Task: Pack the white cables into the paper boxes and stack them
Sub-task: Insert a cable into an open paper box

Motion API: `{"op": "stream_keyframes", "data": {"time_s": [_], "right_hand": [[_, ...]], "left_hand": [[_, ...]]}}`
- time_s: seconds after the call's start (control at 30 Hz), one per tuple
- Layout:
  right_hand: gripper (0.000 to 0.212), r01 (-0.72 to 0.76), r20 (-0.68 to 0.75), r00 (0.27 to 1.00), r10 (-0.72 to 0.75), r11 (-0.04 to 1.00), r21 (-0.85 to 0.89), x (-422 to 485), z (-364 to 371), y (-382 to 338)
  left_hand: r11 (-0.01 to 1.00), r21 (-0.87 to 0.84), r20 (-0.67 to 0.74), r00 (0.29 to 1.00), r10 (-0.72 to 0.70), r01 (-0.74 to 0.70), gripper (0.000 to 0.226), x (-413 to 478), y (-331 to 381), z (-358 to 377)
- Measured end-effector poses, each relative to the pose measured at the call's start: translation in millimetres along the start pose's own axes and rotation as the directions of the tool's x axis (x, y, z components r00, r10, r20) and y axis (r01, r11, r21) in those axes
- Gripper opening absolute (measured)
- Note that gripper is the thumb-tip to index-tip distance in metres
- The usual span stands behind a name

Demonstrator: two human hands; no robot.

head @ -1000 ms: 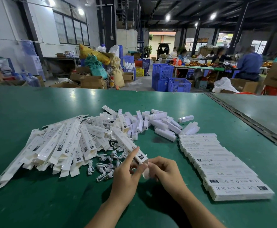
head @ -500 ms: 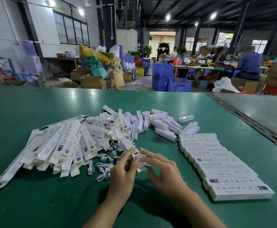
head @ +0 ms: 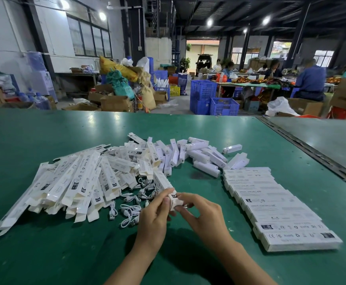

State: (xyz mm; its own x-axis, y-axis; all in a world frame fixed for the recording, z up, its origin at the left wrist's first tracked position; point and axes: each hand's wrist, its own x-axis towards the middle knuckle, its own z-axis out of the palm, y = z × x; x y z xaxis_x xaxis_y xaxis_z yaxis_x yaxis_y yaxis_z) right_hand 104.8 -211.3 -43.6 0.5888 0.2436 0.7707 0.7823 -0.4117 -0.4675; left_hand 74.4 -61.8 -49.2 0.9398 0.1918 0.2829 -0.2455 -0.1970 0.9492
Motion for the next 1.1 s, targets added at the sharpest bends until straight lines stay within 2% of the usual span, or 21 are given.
{"op": "stream_keyframes", "data": {"time_s": [0.23,0.83,1.1], "right_hand": [[0.009,0.093,0.019,0.995,-0.093,0.995,0.017,1.3,-1.9,2.5],[0.007,0.071,0.01,0.997,-0.071,0.997,0.017,0.8,-2.4,-0.2],[0.007,-0.019,-0.003,1.0,0.019,0.996,0.084,0.5,-1.2,-0.7]], "left_hand": [[1.0,-0.026,-0.029,1.0,0.001,-0.001,0.03,0.3,-0.3,-1.4],[1.0,-0.018,-0.029,1.0,0.006,-0.007,0.027,0.8,-2.1,-0.1],[0.999,0.003,-0.005,0.999,0.038,-0.038,0.032,1.9,-6.4,0.1]]}}
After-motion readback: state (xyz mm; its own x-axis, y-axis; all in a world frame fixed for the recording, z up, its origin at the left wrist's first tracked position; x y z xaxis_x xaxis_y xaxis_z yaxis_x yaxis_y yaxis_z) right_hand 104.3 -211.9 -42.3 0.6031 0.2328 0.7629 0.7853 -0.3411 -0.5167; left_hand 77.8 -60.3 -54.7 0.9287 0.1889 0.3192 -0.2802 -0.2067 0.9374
